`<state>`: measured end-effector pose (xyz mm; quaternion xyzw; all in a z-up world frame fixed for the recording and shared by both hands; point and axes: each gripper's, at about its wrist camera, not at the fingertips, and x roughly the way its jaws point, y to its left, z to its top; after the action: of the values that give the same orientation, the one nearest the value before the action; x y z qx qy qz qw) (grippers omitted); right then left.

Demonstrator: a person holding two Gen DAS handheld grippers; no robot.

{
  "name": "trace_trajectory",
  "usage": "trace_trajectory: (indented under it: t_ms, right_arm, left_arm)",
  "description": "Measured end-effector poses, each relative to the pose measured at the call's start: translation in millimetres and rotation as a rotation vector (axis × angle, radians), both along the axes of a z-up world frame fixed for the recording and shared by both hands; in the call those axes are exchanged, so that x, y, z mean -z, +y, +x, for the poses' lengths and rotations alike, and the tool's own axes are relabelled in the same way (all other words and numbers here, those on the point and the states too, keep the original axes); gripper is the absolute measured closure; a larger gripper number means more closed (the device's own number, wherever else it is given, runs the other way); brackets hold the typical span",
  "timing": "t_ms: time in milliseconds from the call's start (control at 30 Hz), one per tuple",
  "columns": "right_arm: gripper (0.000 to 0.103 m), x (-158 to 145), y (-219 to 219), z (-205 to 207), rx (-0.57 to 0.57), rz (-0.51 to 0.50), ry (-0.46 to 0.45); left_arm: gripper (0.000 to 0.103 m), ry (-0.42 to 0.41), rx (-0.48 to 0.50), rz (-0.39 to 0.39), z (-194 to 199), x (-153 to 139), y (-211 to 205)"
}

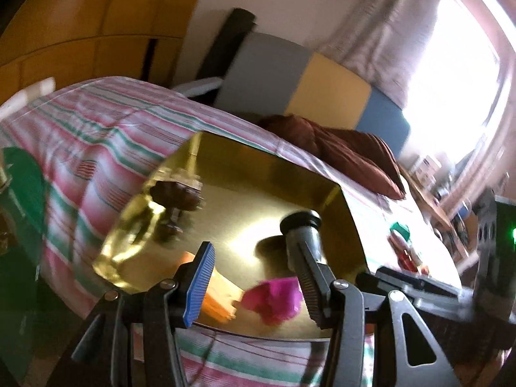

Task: Organize rigid objects
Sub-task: 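Carry the magenta plunger cup into the gold tray and open right tool, then move both tools back toward the remaining toys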

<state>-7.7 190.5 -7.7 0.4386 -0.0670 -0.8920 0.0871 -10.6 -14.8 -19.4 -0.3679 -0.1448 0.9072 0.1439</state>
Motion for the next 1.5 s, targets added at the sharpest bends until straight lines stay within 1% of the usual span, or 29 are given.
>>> trace_trajectory:
  t_ms: [100, 267, 333, 433, 467, 500, 600, 733, 900, 1000, 1133, 1267, 1300, 1433, 1500]
  right_arm:
    - [0.049, -4.4, 20.1, 4.9, 0.048, 0.003, 0.009]
    - [0.047, -2.7, 57.3, 13.7, 0.131, 0.056, -0.001]
    - [0.044, 2.7, 74.2, 17.1, 0.166, 0.066, -0.023]
    - [0.044, 14.2, 95.3, 22.3, 0.206, 0.084, -0.06]
    - [0.044, 17.9, 101.2, 24.6, 0.215, 0.09, -0.07]
    - [0.044, 21.9, 107.0, 27.4, 0.225, 0.094, -0.08]
    - [0.044, 34.6, 126.4, 36.0, 0.255, 0.1, -0.111]
    - [0.044, 50.0, 152.6, 46.3, 0.297, 0.092, -0.158]
    - [0.044, 59.6, 181.4, 58.9, 0.363, 0.082, -0.194]
    - [0.044, 58.1, 194.4, 63.7, 0.393, 0.081, -0.192]
    - [0.043, 57.4, 213.3, 67.3, 0.425, 0.105, -0.207]
    - [0.042, 59.0, 243.3, 67.9, 0.478, 0.067, -0.252]
    - [0.042, 57.5, 251.3, 67.6, 0.491, 0.065, -0.25]
    - [0.042, 45.5, 290.0, 61.4, 0.546, 0.118, -0.235]
    - [0.042, 38.4, 314.1, 57.3, 0.59, 0.126, -0.213]
  left_arm:
    - [0.052, -0.001, 0.071, -0.015, 4.0, 1.9, 15.9]
    - [0.052, -0.011, 0.203, -0.048, 11.0, 4.9, 44.2]
    - [0.052, -0.015, 0.248, -0.05, 14.6, 6.7, 53.9]
    - [0.052, -0.025, 0.306, -0.061, 20.7, 9.5, 68.2]
    - [0.05, -0.027, 0.32, -0.065, 23.1, 10.1, 72.7]
    - [0.046, -0.03, 0.338, -0.065, 25.6, 10.8, 77.4]
    - [0.045, -0.025, 0.371, -0.071, 32.8, 10.7, 86.8]
    - [0.045, -0.004, 0.418, -0.101, 42.8, 9.1, 101.4]
    - [0.045, 0.0, 0.463, -0.123, 51.6, 9.7, 118.2]
    - [0.045, 0.009, 0.48, -0.134, 55.1, 8.3, 125.3]
    - [0.045, 0.022, 0.51, -0.15, 61.0, 6.6, 134.2]
    - [0.045, 0.027, 0.552, -0.175, 66.1, 6.7, 147.3]
    - [0.045, 0.029, 0.562, -0.18, 67.2, 6.3, 150.5]
    - [0.045, 0.038, 0.601, -0.196, 70.6, 5.3, 162.6]
    - [0.045, 0.037, 0.615, -0.203, 71.5, 5.2, 167.6]
